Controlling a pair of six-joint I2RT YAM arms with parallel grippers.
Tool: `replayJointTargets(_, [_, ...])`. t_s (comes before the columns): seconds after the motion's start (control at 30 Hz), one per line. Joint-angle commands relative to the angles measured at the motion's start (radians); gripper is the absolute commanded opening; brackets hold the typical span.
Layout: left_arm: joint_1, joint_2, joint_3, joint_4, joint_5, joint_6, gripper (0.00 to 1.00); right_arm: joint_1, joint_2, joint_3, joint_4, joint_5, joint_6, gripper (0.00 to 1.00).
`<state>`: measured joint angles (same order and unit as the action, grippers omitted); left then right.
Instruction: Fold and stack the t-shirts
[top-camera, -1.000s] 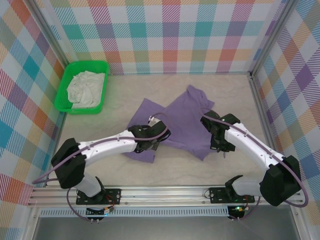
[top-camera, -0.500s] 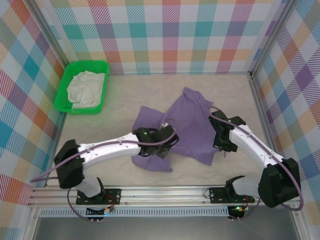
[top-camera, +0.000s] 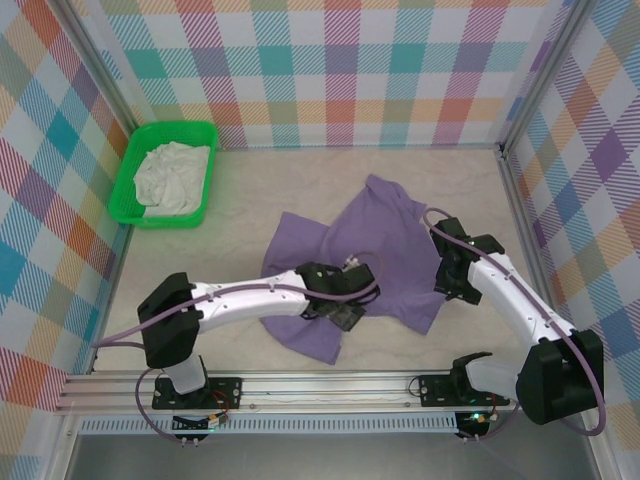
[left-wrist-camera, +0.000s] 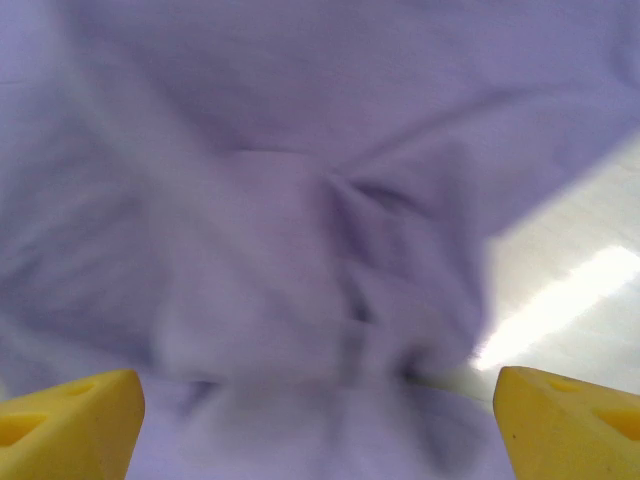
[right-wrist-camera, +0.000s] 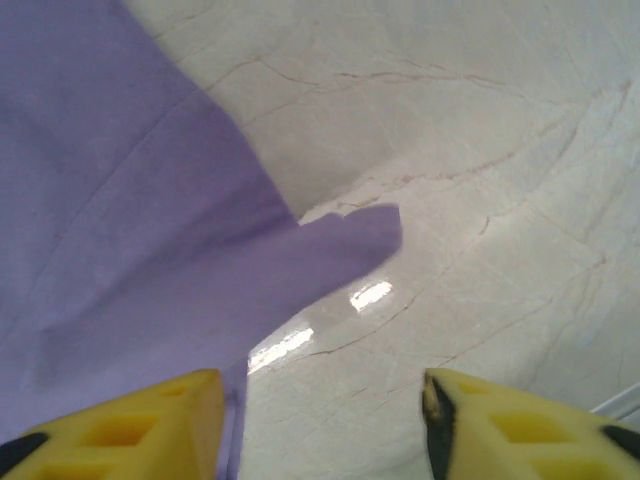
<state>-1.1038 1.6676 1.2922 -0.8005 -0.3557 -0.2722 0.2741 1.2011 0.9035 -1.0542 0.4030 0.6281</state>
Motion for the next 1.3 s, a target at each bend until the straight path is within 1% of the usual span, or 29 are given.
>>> replayJointTargets(0.0, [0.158,-0.103,0.017,-0.057,-0.062,-0.005,0.9,-0.008,0.024,0.101,0.056,-0.055,-0.099,0.62])
replayJointTargets(0.07, [0.266,-0.132,0.009,-0.012,-0.008,0.014,0.89,-0.007,0.071,0.168,0.089,-0.104,-0.156,0.62])
replayJointTargets(0.13, [0.371,-0.132,0.008,0.043,0.048,0.033,0.86,-0.007,0.134,0.245,0.123,-0.146,-0.207,0.61])
replayJointTargets(0.2, [0.462,-0.086,0.036,0.086,0.085,0.057,0.82,-0.009,0.223,0.339,0.154,-0.181,-0.261,0.59])
replayJointTargets(0.3, [0.538,0.041,0.12,0.118,0.111,0.093,0.78,-0.01,0.373,0.486,0.181,-0.213,-0.321,0.59])
replayJointTargets(0.4, [0.585,0.188,0.222,0.136,0.119,0.104,0.71,-0.012,0.525,0.634,0.204,-0.251,-0.38,0.61])
replayJointTargets(0.5, [0.618,0.312,0.307,0.158,0.127,0.105,0.7,-0.015,0.676,0.787,0.2,-0.287,-0.422,0.63])
replayJointTargets(0.6, [0.631,0.41,0.372,0.164,0.117,0.11,0.71,-0.02,0.818,0.939,0.183,-0.311,-0.46,0.64])
replayJointTargets(0.63, [0.633,0.43,0.386,0.166,0.107,0.111,0.71,-0.021,0.859,0.985,0.172,-0.316,-0.47,0.65])
replayJointTargets(0.67, [0.633,0.456,0.4,0.168,0.093,0.114,0.72,-0.022,0.904,1.04,0.157,-0.317,-0.477,0.7])
replayJointTargets(0.7, [0.635,0.478,0.413,0.168,0.079,0.118,0.72,-0.026,0.952,1.094,0.145,-0.317,-0.484,0.71])
replayJointTargets(0.83, [0.637,0.545,0.455,0.167,0.053,0.121,0.73,-0.034,1.104,1.274,0.101,-0.328,-0.515,0.72])
replayJointTargets(0.93, [0.638,0.593,0.483,0.154,0.05,0.119,0.7,-0.041,1.232,1.423,0.047,-0.341,-0.525,0.69])
replayJointTargets(0.97, [0.638,0.606,0.489,0.151,0.052,0.119,0.67,-0.042,1.272,1.468,0.028,-0.348,-0.526,0.67])
replayJointTargets(1.07, [0.638,0.629,0.494,0.149,0.057,0.117,0.47,-0.046,1.363,1.569,-0.009,-0.36,-0.525,0.63])
replayJointTargets(1.1, [0.638,0.634,0.494,0.148,0.058,0.117,0.41,-0.046,1.383,1.582,-0.009,-0.365,-0.522,0.61])
replayJointTargets(1.17, [0.639,0.642,0.494,0.147,0.056,0.118,0.28,-0.049,1.404,1.584,0.0,-0.377,-0.513,0.54])
replayJointTargets(1.2, [0.639,0.645,0.495,0.147,0.054,0.119,0.2,-0.052,1.415,1.584,0.004,-0.383,-0.505,0.45])
replayJointTargets(1.27, [0.64,0.65,0.496,0.143,0.048,0.122,0.0,-0.054,1.421,1.586,0.007,-0.395,-0.493,0.23])
